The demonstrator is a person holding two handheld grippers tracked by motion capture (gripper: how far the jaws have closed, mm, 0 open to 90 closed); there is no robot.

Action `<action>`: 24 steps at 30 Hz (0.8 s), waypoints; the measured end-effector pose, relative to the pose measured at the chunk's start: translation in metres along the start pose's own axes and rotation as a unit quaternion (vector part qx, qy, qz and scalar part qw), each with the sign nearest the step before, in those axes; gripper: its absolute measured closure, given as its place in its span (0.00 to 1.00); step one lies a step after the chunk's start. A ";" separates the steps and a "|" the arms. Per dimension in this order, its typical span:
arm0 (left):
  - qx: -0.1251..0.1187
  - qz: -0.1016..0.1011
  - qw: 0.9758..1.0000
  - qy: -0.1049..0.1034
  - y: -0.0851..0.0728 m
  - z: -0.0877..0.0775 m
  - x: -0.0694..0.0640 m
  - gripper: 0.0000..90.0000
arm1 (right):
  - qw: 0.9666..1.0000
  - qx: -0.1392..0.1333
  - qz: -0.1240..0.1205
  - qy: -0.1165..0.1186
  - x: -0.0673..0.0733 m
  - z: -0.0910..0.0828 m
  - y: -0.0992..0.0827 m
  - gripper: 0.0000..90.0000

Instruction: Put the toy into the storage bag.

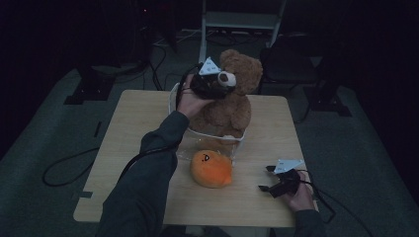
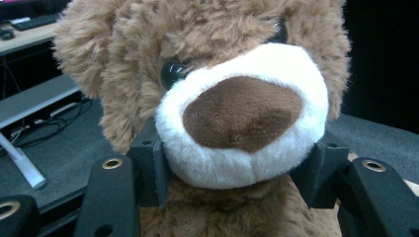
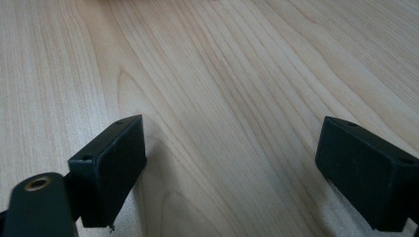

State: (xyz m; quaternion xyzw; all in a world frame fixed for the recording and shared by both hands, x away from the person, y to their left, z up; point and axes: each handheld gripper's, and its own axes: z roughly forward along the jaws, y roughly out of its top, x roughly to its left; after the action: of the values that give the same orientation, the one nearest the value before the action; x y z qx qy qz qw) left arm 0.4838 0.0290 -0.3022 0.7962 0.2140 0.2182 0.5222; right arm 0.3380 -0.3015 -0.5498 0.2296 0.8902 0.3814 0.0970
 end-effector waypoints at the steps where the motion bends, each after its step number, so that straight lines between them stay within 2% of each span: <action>1: 0.001 0.000 1.000 -0.001 -0.001 0.000 0.000 0.46 | 1.000 0.000 0.000 0.000 0.000 0.000 0.000 0.13; 13: 0.010 -0.018 1.000 -0.016 -0.009 0.003 0.002 0.45 | 1.000 0.000 0.000 0.000 0.000 0.000 0.000 0.13; 24: 0.016 -0.022 0.999 -0.024 -0.011 0.004 0.001 0.44 | 1.000 0.000 -0.001 0.000 0.000 0.000 0.000 0.13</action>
State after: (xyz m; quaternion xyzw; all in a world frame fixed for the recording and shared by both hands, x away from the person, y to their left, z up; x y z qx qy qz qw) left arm 0.4858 0.0312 -0.3138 0.8045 0.2229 0.1841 0.5188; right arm 0.3381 -0.3015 -0.5499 0.2288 0.8902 0.3816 0.0975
